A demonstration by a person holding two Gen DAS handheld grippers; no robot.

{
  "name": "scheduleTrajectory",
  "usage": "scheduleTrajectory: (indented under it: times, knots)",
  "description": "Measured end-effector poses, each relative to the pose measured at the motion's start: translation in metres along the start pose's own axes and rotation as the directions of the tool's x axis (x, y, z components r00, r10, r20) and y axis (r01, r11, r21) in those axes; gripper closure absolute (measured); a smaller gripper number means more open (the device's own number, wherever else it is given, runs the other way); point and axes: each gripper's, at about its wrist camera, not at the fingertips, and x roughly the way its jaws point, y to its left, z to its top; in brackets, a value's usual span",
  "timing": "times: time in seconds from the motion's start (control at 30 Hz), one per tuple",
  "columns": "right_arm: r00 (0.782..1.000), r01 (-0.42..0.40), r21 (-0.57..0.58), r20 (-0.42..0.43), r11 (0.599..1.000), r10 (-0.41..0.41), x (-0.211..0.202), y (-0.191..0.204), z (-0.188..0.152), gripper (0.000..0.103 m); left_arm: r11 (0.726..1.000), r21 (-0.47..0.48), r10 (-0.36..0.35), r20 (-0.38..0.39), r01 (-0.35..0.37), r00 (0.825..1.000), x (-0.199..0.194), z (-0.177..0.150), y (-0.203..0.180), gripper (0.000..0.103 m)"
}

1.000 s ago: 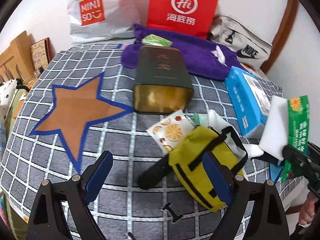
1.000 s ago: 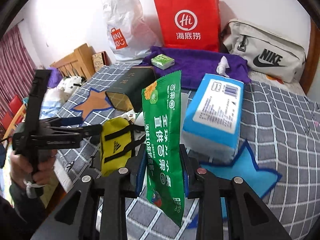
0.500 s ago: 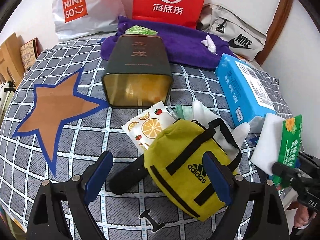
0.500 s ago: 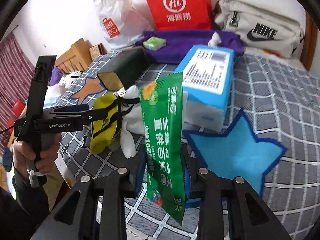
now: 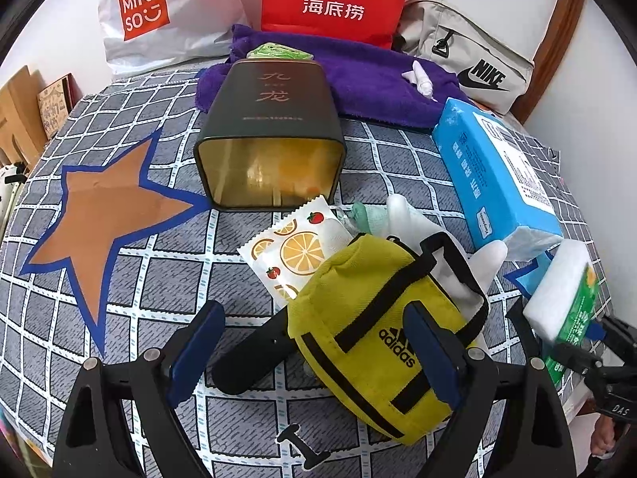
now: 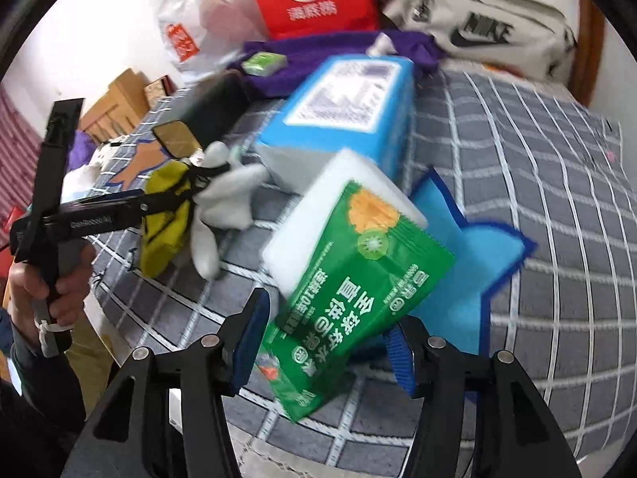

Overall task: Organize soft objects
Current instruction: 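Grasp the yellow Adidas pouch with the left tool while the right tool holds the green packet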

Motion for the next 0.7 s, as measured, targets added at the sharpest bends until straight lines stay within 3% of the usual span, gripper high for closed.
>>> scheduleTrajectory:
  times: [0.13, 0.17, 0.2, 0.27, 0.33, 0.5, 0.67, 0.7]
  knots:
    - [1.0, -0.022, 0.039, -0.012, 0.999, 0.023, 0.004, -0.005, -0.006, 0.051, 1.0, -0.003, -0.002, -0.003, 0.002, 1.0, 0.0, 0.0, 0.0, 0.013]
    - [0.999, -0.028, 0.042, -0.014, 0.999, 0.028, 0.003, -0.006, -0.006, 0.056, 1.0, -0.003, -0.003, -0.001, 0.003, 1.0, -0.001, 0.0, 0.0, 0.013]
    - [0.999, -0.046, 0.046, -0.022, 0.998, 0.047, 0.001, -0.007, -0.006, 0.07, 1.0, -0.002, -0.002, 0.001, 0.002, 1.0, -0.001, 0.0, 0.0, 0.013]
    - [0.998, -0.061, 0.045, -0.03, 0.997, 0.062, -0.004, -0.007, -0.007, 0.077, 1.0, 0.004, -0.001, 0.011, 0.001, 1.0, -0.004, 0.0, -0.001, 0.015]
    - [0.999, -0.028, 0.021, -0.031, 0.999, 0.029, -0.009, -0.005, -0.009, 0.082, 1.0, 0.002, -0.013, 0.021, 0.013, 1.0, -0.006, 0.0, 0.0, 0.03]
    - [0.999, -0.041, 0.03, -0.017, 0.999, 0.042, -0.016, -0.011, -0.017, 0.085, 0.997, -0.005, -0.072, 0.025, 0.072, 0.997, -0.007, -0.002, -0.001, 0.054]
    - [0.997, -0.077, 0.064, 0.008, 0.995, 0.076, -0.016, -0.014, -0.016, 0.089, 0.998, 0.02, -0.057, 0.039, 0.056, 0.998, -0.009, -0.003, -0.005, 0.061]
    - [0.997, -0.079, 0.065, 0.017, 0.995, 0.078, -0.016, -0.014, -0.015, 0.09, 0.998, 0.014, -0.057, 0.041, 0.057, 0.998, -0.009, -0.003, -0.003, 0.067]
